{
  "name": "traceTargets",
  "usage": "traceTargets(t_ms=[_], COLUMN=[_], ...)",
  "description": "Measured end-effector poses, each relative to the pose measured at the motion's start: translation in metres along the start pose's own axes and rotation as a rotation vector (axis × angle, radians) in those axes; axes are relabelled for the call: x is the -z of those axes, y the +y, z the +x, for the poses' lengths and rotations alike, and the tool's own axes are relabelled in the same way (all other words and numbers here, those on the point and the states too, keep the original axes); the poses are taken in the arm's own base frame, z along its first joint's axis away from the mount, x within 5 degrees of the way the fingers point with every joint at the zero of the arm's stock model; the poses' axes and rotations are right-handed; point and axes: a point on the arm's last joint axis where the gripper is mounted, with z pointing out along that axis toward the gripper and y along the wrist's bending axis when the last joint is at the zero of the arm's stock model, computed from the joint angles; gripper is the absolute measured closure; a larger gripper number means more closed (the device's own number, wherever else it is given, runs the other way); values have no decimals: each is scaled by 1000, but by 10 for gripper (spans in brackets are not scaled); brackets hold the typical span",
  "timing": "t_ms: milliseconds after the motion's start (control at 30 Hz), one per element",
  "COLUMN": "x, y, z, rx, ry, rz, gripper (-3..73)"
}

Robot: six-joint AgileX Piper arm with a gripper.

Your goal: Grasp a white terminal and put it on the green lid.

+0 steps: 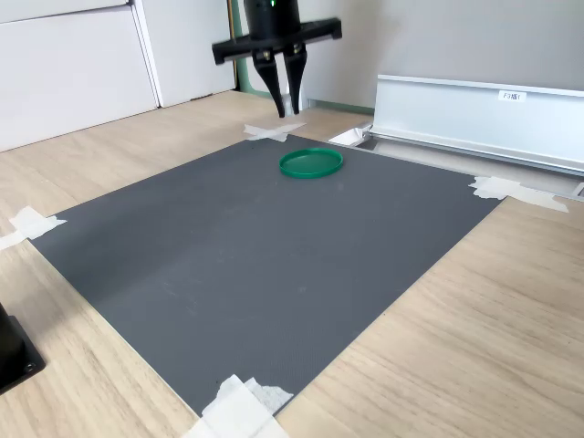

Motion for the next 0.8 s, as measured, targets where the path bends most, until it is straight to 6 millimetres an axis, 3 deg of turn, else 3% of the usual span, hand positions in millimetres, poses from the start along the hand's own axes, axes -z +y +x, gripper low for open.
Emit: traceTargets(t_ms=[300,467,567,633,800], x=[-46,-49,-50,-50,-50], y=[-4,-5,-5,-4,-4], z=[0,-2,-2,-2,-2], rx=[38,104,135,139,133], ry=[106,92,92,92,93], rz=[-1,5,1,-2,-3], gripper=[609,602,561,491,218])
